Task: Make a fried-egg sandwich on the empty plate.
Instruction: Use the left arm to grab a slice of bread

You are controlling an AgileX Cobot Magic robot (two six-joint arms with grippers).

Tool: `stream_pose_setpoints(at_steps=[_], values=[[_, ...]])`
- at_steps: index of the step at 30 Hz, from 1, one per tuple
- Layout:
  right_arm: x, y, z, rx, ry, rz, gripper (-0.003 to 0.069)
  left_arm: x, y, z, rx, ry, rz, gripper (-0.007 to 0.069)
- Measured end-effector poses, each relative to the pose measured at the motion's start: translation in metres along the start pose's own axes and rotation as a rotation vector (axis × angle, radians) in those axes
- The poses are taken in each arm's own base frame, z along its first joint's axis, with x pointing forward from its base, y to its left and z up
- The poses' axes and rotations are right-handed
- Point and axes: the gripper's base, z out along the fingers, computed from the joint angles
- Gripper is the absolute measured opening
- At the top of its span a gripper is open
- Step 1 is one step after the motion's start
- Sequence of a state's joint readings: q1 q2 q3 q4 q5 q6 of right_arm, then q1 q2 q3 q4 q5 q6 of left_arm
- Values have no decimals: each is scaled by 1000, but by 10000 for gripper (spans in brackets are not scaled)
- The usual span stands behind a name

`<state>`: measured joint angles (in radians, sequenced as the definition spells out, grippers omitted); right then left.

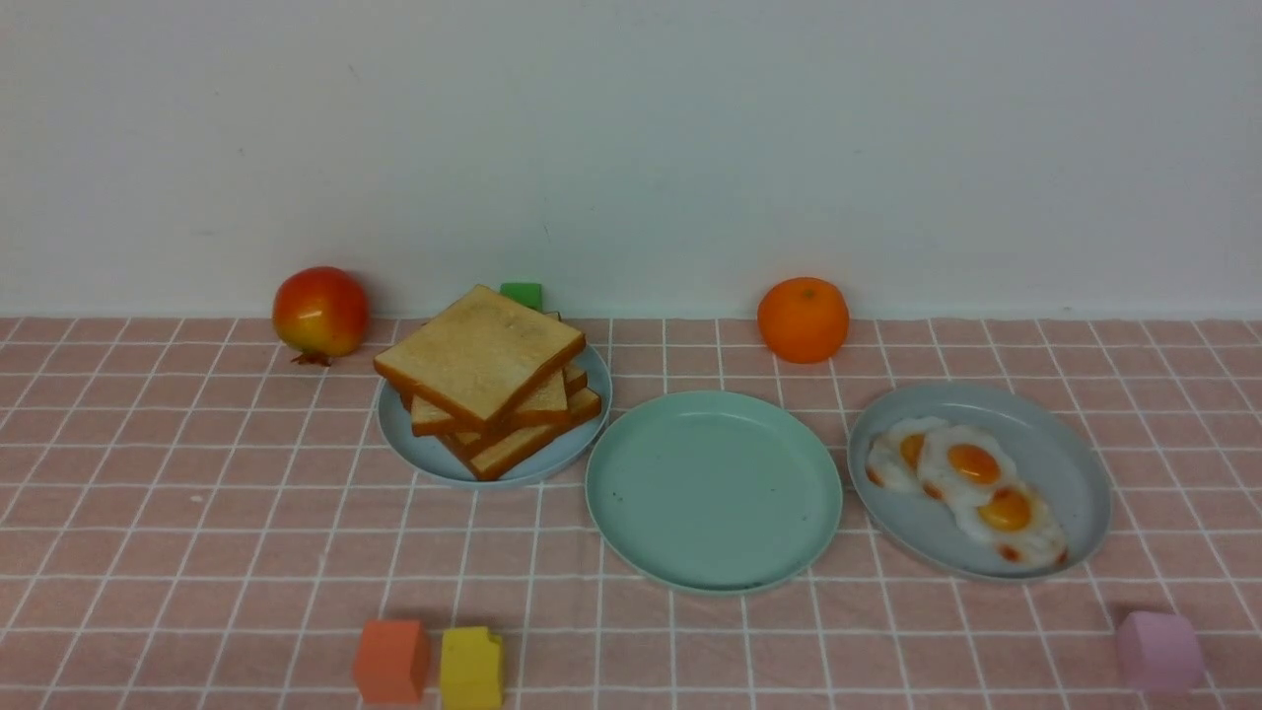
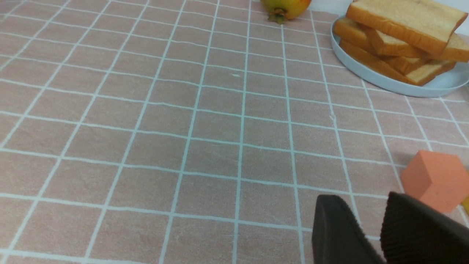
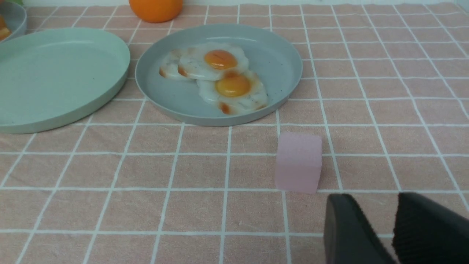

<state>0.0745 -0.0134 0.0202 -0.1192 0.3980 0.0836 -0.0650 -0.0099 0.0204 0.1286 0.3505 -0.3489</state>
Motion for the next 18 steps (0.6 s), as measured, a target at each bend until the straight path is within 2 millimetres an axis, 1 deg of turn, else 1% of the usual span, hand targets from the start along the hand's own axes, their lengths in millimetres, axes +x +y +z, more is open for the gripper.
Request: stream_pose_setpoints(at_steps=[4,8,9,11,12,13,16,17,18], values=[[-2,0,1,-3,-30,0,239,-1,0,0,6,-20,6,241],[-8,1,0,-10,-106,0,239,-12,-5,0,65,-150,-34,241],[-9,1,0,-10,-112,0,239,-12,-5,0,68,-159,-35,241],[-11,1,0,-12,-136,0,239,-20,-8,-2,98,-241,-41,241],[-13,1,0,-14,-162,0,239,-30,-11,-6,140,-360,-44,241],[-14,1,-1,-15,-171,0,239,-35,-13,-8,160,-420,-47,241],[-15,2,-1,-16,-185,0,239,-48,-17,-16,214,-576,-48,241],[-15,2,-1,-16,-186,0,239,-48,-17,-16,218,-589,-49,241],[-15,2,-1,-16,-186,0,239,-55,-19,-22,252,-683,-56,241]])
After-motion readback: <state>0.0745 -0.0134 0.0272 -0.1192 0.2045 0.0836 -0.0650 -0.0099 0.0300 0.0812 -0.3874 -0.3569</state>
